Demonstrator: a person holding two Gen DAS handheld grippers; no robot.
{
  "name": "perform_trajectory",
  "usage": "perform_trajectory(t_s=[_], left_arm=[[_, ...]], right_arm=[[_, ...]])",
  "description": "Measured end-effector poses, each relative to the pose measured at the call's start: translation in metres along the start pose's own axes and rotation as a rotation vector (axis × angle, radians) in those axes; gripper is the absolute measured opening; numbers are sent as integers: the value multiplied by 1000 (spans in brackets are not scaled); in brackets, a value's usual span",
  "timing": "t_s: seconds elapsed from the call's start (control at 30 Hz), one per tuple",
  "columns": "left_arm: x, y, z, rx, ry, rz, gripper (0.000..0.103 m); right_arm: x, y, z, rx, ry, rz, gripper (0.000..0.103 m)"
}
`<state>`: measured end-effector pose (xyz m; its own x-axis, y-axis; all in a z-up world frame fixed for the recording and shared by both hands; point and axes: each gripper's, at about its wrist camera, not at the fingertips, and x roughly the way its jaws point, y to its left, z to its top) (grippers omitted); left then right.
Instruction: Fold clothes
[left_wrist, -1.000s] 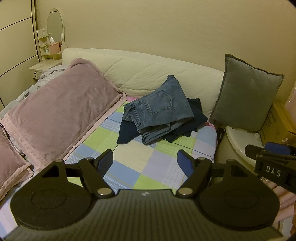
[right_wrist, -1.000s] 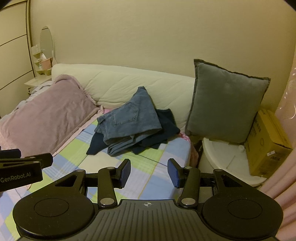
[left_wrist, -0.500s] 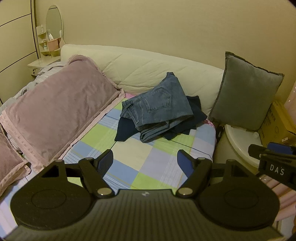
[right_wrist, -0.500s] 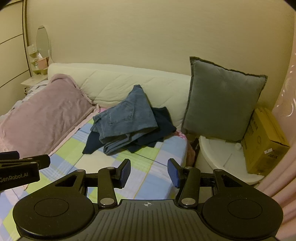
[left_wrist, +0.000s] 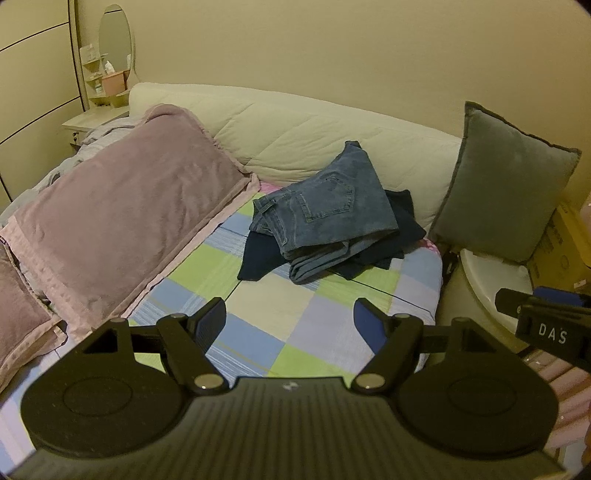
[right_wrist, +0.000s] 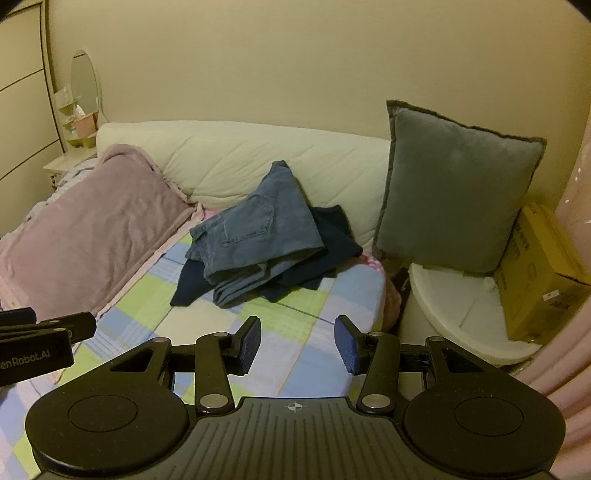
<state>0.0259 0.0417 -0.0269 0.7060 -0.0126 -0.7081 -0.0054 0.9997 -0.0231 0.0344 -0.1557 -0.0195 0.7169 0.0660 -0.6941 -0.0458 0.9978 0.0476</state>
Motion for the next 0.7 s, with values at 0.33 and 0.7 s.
perform_trajectory(t_s=[0.33,0.7], left_arm=[[20,11,10,-44,26,27,73],[71,6,21,-75,87,38,73]], right_arm=[[26,4,15,-18,18,38,48],[72,-12,25,-14,4,110,48]])
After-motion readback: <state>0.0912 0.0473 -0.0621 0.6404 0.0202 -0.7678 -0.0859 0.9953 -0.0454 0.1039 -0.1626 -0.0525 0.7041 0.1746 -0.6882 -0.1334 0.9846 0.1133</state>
